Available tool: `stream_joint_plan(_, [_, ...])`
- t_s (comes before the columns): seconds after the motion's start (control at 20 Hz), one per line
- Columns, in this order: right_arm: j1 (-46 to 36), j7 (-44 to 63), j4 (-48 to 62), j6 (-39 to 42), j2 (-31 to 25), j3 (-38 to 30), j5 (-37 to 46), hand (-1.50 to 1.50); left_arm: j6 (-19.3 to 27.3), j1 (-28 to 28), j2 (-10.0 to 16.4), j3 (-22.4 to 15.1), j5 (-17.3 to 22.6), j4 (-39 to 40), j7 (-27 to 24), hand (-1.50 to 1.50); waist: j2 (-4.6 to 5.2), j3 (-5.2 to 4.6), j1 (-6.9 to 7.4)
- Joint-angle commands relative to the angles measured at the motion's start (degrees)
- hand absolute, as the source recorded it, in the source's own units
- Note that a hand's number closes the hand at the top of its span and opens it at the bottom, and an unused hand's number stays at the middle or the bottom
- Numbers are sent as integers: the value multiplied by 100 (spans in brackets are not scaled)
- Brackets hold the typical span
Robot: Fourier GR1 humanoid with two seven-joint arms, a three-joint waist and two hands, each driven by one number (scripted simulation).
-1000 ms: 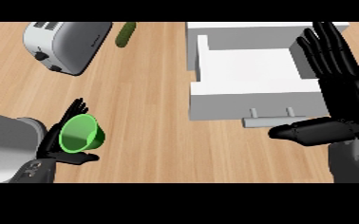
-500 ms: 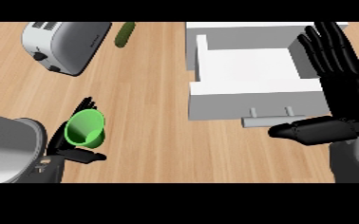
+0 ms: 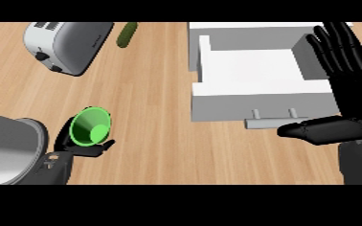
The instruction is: Pick up the cup, place it into the drawer and close the drawer
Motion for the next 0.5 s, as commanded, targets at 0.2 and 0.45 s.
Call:
stream_joint_plan(0.2, [94,-93,10,75,-76,-140,-75,-150,-370,-88,-177,316,339,-243,-1299,150,-14,8,15])
stream_joint_plan(0.45, [23,-91,107,127,-83,-229,-241,-150,1036,-306,-577,1040,933,-321,-1094,150,-14,17,40])
